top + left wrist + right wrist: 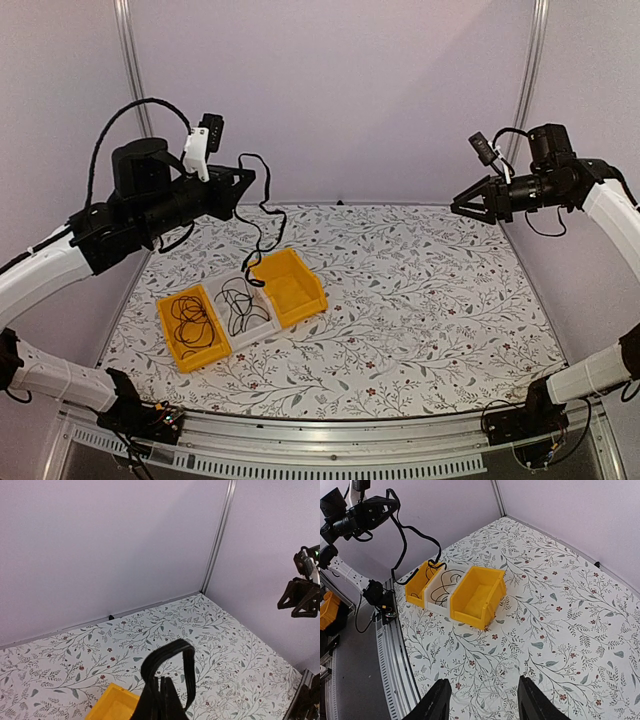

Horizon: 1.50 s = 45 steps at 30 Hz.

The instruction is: Untangle the cables

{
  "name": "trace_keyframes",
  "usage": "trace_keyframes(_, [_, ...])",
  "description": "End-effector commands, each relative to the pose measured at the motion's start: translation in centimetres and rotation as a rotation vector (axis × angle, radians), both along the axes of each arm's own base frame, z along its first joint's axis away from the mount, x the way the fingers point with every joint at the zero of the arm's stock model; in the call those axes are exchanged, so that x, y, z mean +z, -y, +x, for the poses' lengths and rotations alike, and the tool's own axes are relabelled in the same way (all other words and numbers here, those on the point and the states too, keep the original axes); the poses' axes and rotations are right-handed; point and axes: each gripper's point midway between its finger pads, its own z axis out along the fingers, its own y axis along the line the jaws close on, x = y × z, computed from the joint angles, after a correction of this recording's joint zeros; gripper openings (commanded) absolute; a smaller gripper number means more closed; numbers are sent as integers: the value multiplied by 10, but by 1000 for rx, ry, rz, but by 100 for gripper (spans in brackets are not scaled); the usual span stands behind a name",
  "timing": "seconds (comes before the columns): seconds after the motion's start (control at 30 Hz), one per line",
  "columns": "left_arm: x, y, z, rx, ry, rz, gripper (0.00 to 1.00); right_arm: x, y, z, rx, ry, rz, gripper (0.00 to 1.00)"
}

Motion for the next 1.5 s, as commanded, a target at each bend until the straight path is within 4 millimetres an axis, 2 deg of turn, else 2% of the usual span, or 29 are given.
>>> trace_keyframes(0.0, [-5,-16,5,36,-4,28,0,0,1,-5,4,29,-11,50])
trace_keyframes(0.23, [-18,-36,6,82,-25,39,0,-5,2,-7,-1,27,-22,50])
trace_keyframes(0.6, [-57,-63,6,141,-79,42,0,-9,3,-6,-4,22,-33,50])
trace_keyframes(0.8, [-44,-63,8,135,-59,22,0,-10,3,-6,-4,21,-35,50])
trace_keyframes(1.03, [-3,-58,11,119,10,12,0,-13,3,-5,-4,11,-34,50])
trace_keyframes(1.13, [7,-59,12,123,26,23,0,-14,3,-5,-5,11,-35,50])
trace_keyframes(1.3, [7,-61,11,127,24,32,0,-16,3,-5,-4,7,-37,50])
trace_keyframes(1.47, [-7,-66,9,140,1,40,0,-19,3,-4,-5,1,-38,50])
